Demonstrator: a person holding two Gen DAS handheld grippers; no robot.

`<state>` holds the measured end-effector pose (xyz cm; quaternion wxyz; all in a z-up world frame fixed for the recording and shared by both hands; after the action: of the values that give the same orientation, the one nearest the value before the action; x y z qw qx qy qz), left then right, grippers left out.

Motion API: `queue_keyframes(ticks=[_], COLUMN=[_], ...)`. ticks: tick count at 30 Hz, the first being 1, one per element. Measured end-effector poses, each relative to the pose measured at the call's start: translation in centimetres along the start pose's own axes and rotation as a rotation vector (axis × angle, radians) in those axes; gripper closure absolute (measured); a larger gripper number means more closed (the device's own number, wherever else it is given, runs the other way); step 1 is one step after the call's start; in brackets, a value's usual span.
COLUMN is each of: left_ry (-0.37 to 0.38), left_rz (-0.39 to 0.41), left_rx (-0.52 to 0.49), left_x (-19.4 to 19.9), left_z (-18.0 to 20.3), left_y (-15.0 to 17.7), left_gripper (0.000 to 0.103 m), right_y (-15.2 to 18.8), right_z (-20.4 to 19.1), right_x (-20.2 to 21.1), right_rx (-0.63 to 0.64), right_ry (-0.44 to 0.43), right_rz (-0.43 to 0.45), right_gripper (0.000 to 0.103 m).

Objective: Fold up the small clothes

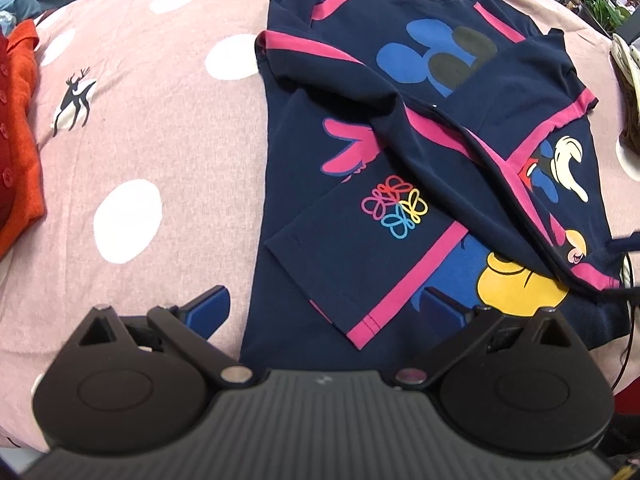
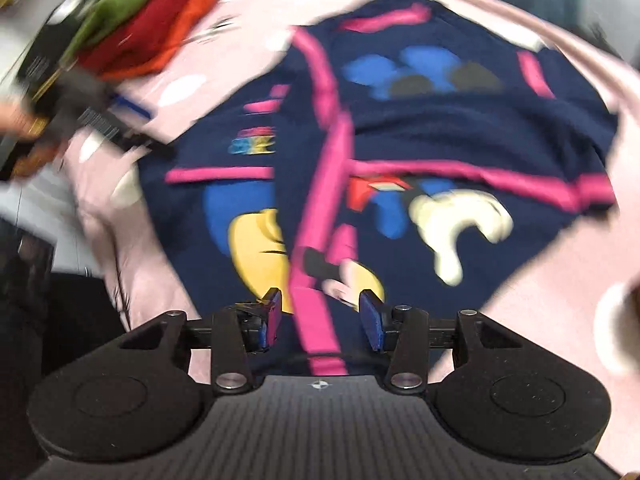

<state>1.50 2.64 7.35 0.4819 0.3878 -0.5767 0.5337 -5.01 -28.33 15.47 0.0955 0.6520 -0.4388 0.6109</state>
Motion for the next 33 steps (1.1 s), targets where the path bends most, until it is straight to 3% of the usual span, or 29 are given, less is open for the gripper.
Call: queue_keyframes(ticks=[1,3,4,5,7,9,11,13,14,16,17,18,20,21,22,25,29,32,33], left_ry=[-0.002,-0.006,-0.006,-0.006,-0.013,-0.017,-0.014,-0.017,-0.023,-0.025,-0.02,-0.017,-0.007,0.0,0.007,0.01,-0.015,-0.147,-0.208], left_rz=[-0.002,-0.003,-0.002,0.0,0.008,0.017,0.018,0.029,0.035,0.036,0.035,0.034,0.025,0.023,0.023,0.035,0.089,0.18,0.214], left_rx=[0.0,-0.006,-0.011,-0.015,-0.021,-0.01,0.014,0.033,0.04,0.054,0.062,0.07,0.09,0.1,0.109,0.112,0.096,-0.056,-0.131], left_x=[-0.1,-0.1,0.0,0.1,0.3,0.4,0.4,0.5,0.5,0.4,0.3,0.1,-0.3,-0.5,-0.6,-0.8,-0.9,-1.4,-1.7], left_z=[0.0,0.1,0.1,0.1,0.0,-0.3,-0.7,-1.0,-1.1,-1.3,-1.5,-1.6,-1.8,-2.0,-2.1,-2.4,-2.4,-0.2,1.0], left_y=[-0.1,-0.1,-0.2,-0.2,-0.3,-0.3,-0.4,-0.5,-0.5,-0.7,-0.8,-0.9,-1.2,-1.4,-1.6,-2.8,-5.2,-7.4,-8.1], left_gripper=[0.0,0.0,0.0,0.0,0.0,0.0,0.0,0.0,0.0,0.0,0.0,0.0,0.0,0.0,0.0,0.0,0.0,0.001,0.006], right_y=[0.0,0.5,0.8,0.9,-0.2,-1.9,-4.0,-6.1,-7.0,-8.2,-8.4,-8.3,-6.7,-5.5,-4.1,-0.8,0.0,-0.2,-0.1], right_z=[-1.0,-1.8,-1.6,-1.1,1.0,4.3,8.6,11.8,12.1,9.7,7.8,5.8,1.9,0.2,-1.1,-2.2,-0.9,-0.1,0.2], right_x=[-0.9,-3.2,-4.1,-4.1,-2.2,1.3,5.9,12.2,15.6,19.9,20.2,19.3,14.9,11.8,8.9,3.7,2.9,4.4,5.3], right_rx=[0.065,0.148,0.164,0.154,0.031,-0.083,-0.19,-0.322,-0.342,-0.233,-0.134,-0.033,0.129,0.186,0.22,0.177,0.048,-0.032,-0.077], right_ry=[0.042,0.116,0.138,0.137,0.081,0.105,0.257,0.397,0.442,0.487,0.46,0.392,0.268,0.214,0.173,0.154,0.151,0.164,0.157], right_rz=[-0.035,-0.127,-0.173,-0.177,-0.122,-0.038,0.056,0.225,0.328,0.466,0.46,0.395,0.235,0.113,0.016,-0.096,-0.085,-0.036,-0.012], right_gripper=[0.03,0.047,0.089,0.097,0.097,0.097,0.097,0.097,0.097,0.097,0.097,0.097,0.097,0.097,0.098,0.097,0.097,0.097,0.097])
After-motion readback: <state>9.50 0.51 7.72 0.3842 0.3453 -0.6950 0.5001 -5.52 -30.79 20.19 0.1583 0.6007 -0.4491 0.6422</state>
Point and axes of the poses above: each gripper's, at about its wrist camera, not at the fingertips, and x roughly against the way its jaws point, z to its right, y to its underside, the point moved 1 cm from there along -x, roughly the way its jaws point, and after that the axes turned 4 degrees about -y, right-handed, at the moved point
